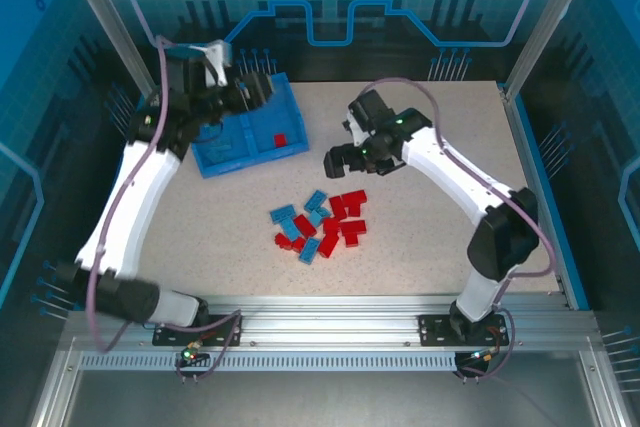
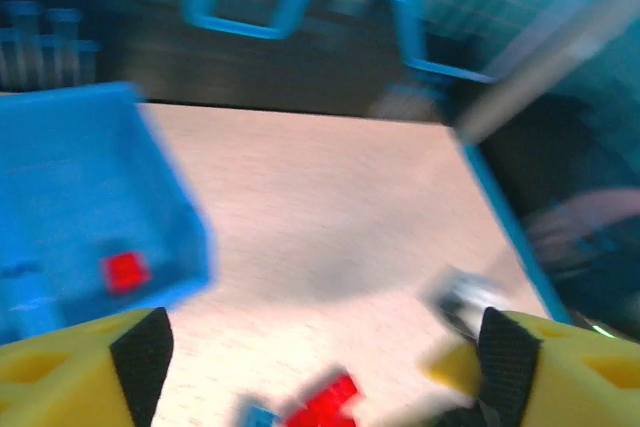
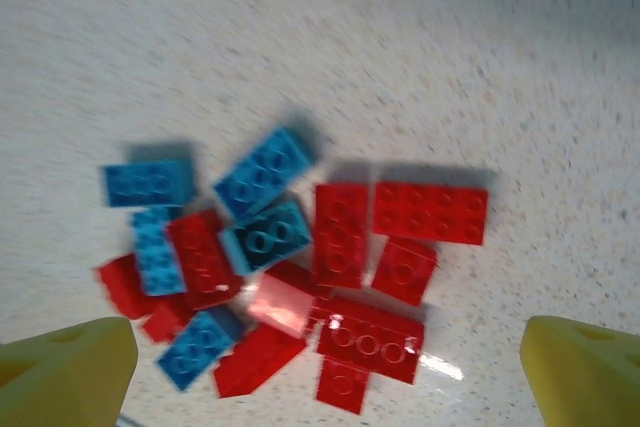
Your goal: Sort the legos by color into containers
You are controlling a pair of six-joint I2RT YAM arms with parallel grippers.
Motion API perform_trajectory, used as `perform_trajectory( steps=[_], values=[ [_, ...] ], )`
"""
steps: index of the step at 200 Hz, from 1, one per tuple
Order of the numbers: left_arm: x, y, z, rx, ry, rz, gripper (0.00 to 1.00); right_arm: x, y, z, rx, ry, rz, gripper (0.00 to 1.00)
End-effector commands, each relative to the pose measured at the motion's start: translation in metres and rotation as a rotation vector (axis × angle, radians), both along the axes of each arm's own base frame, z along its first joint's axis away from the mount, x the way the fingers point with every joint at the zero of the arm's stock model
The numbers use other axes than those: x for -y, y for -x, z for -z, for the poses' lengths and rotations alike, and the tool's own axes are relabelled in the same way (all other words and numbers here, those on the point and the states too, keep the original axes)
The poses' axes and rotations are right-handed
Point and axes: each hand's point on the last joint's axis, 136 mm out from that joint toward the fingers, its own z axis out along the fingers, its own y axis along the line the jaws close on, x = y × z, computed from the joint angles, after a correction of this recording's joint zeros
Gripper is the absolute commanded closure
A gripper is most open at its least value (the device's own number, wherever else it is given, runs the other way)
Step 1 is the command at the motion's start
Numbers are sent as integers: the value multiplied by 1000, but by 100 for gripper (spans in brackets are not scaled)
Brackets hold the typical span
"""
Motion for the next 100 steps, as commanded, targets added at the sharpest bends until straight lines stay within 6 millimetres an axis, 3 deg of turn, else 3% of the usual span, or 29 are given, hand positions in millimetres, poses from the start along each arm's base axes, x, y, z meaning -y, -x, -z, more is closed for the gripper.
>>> perform_trajectory(
  steps=[1, 19, 38, 79, 100],
  values=[
    [37, 43, 35, 71, -217, 278, 5, 18, -1, 41, -63, 60, 30, 0],
    [54, 82, 46, 143, -287, 408, 1, 16, -1, 63, -87, 52, -5, 0],
    [55, 104, 55, 187, -300, 463, 1, 17, -6, 80, -116, 68, 0, 0],
    [53, 108, 61, 188, -290, 460, 1, 13, -22, 103, -154, 40, 112, 4],
    [56, 105, 64, 176, -284, 460, 1, 26, -25, 115, -180, 93, 224, 10]
  ],
)
